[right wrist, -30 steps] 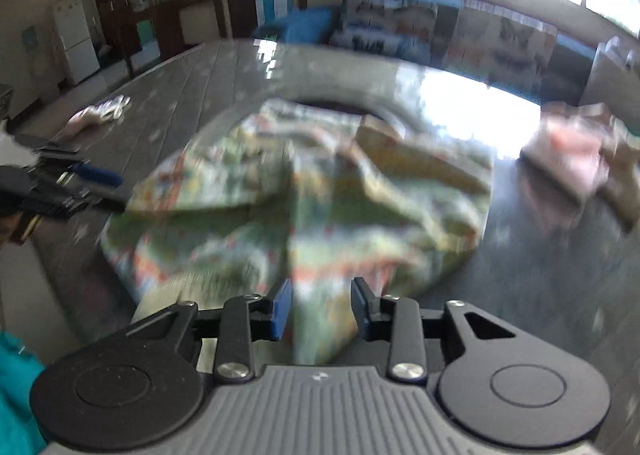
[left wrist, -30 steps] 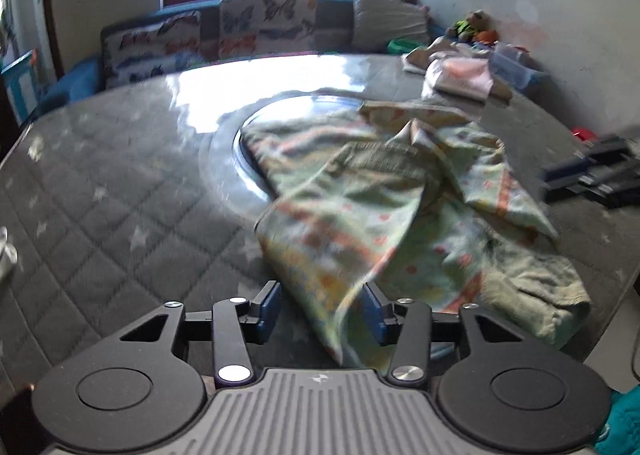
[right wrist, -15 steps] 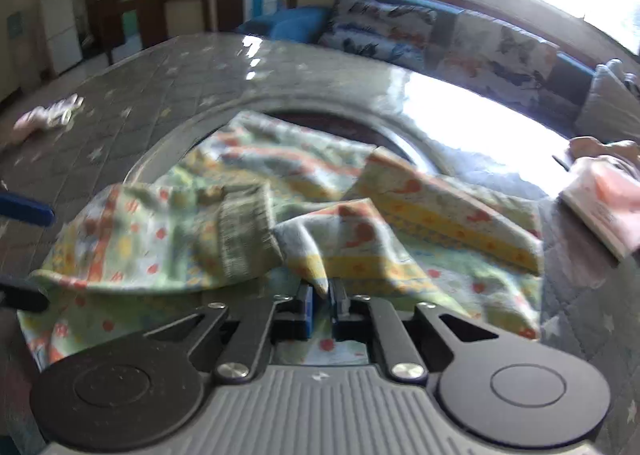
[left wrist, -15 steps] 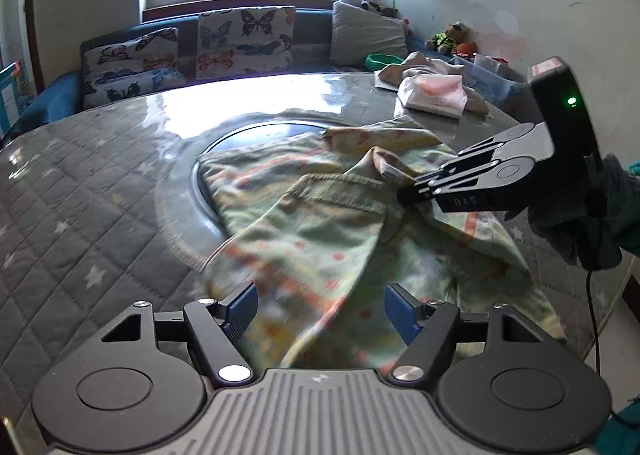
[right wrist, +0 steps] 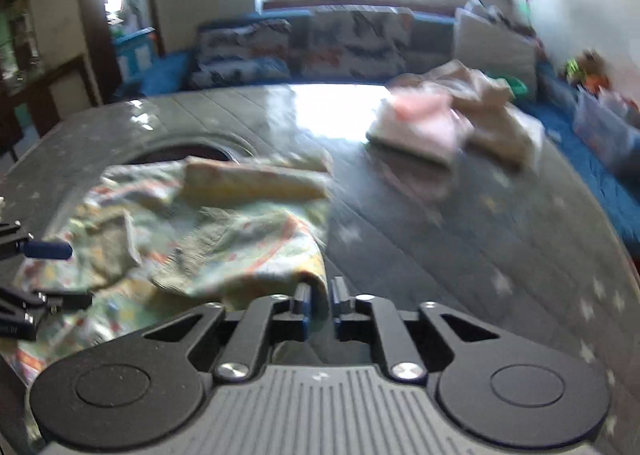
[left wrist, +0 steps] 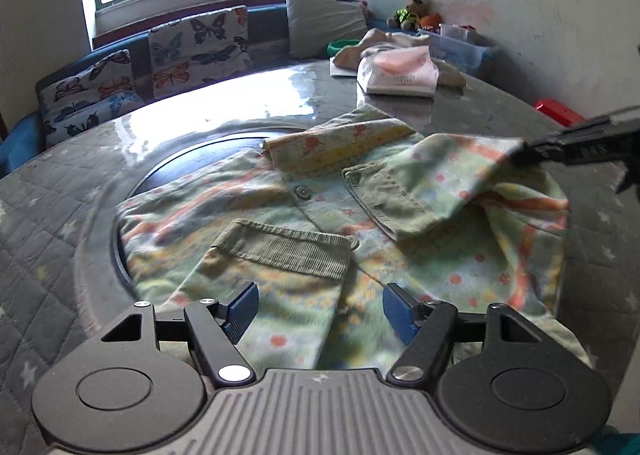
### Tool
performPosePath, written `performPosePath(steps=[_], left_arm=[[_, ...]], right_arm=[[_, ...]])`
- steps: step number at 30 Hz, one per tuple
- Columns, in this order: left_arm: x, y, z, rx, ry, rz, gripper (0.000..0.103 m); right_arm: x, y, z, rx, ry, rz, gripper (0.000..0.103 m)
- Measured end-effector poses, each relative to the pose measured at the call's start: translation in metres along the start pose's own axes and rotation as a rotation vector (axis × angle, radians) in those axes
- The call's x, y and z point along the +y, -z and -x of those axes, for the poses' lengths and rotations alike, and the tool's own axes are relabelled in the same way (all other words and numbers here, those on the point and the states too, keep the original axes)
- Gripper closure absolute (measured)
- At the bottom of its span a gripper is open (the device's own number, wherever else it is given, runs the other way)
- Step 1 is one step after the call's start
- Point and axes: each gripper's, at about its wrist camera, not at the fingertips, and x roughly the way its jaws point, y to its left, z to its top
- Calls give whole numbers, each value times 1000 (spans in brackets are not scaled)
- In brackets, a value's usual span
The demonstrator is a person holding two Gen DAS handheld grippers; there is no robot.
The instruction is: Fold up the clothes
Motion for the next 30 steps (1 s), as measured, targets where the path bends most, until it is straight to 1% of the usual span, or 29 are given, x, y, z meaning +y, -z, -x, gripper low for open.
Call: performPosePath(steps=[2,3,5,7,8,10,11,13,16,19,21,23,24,25,26,27,29,30], left_arm=[[0,-2,-9,14,3,1,36],[0,-2,-12,21,6,2,37],[2,-3,-16,28,7,8,39],[5,-3,-19,27,13,19,39],[6,-3,-20,26,15,24,41],[8,-4,-20,23,15,32,45],[9,-4,-20,21,15,35,51],[10,-5,-20,18,15,43,58],[13,-5,-20,12,15,54,65],[16,-6,-21,7,16,66,64],[16,-7,-21,4,13,68,63],[12,-7,-22,-1,12,57,64],[11,-7,-22,-4,13,52,64],[11,-7,-23,-7,13,50,65],[11,-7,-23,-10,13,50,70],[11,-7,-23,-14,14,55,72],[14,-6,-23,-19,20,73,81],[16,-6,-22,-21,23,83,83]], right_arm=[[-1,2,5,-11,17,19,81],[-1,2,8,-23,25,35,78],[4,0,15,-49,21,70,77],[18,-5,22,-86,0,129,70],[27,-8,23,-102,-7,166,68],[45,-11,24,-127,-23,235,68],[52,-12,22,-124,-38,265,67],[75,-9,9,-89,-84,358,67],[101,0,-17,-37,-115,474,67],[117,7,-40,12,-136,527,67],[122,9,-47,18,-140,544,67],[122,7,-50,14,-142,535,70],[120,5,-51,18,-143,520,73],[118,4,-51,19,-142,505,80],[115,3,-51,15,-142,490,89],[112,2,-49,7,-143,472,96],[105,0,-44,-14,-140,439,99],[101,-1,-40,-32,-130,424,100]])
